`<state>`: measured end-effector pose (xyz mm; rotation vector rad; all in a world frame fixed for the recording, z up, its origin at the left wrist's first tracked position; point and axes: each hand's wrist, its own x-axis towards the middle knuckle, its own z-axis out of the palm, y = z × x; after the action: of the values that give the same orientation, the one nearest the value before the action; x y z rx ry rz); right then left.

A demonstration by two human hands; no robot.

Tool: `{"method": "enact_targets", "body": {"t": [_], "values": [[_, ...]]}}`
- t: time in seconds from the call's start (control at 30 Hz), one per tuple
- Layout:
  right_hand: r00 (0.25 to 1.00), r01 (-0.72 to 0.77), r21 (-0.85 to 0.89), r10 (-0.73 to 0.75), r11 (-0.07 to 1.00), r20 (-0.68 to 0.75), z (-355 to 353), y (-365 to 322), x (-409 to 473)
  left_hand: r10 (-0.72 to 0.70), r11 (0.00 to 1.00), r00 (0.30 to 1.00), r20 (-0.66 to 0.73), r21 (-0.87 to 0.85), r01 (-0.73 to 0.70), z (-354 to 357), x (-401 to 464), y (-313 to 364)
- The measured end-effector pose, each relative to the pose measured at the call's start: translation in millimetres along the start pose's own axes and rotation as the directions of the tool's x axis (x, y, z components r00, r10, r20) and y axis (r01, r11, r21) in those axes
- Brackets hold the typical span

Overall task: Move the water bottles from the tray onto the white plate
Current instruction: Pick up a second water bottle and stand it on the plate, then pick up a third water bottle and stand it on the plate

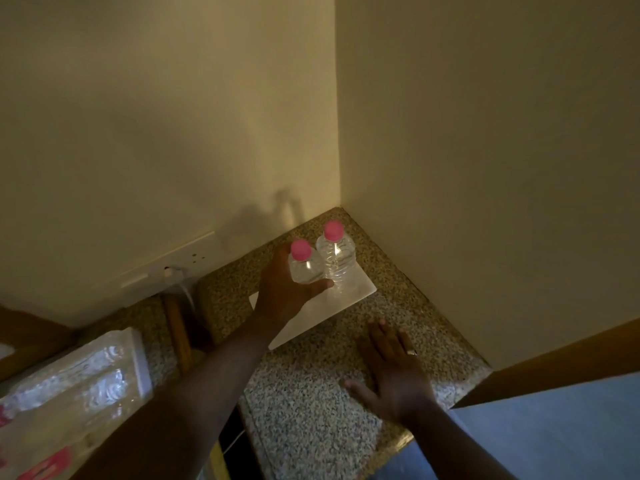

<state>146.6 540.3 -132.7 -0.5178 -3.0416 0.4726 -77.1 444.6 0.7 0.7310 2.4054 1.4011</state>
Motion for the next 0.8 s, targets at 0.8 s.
{"method": "enact_targets", "body": {"t": [0.8], "values": [[0.973, 0.145, 0.001, -0.143, 0.989, 0.18, 27, -138, -3, 0.017, 0.688, 0.996, -0.086, 0.724, 0.05, -159, -118, -94]]}}
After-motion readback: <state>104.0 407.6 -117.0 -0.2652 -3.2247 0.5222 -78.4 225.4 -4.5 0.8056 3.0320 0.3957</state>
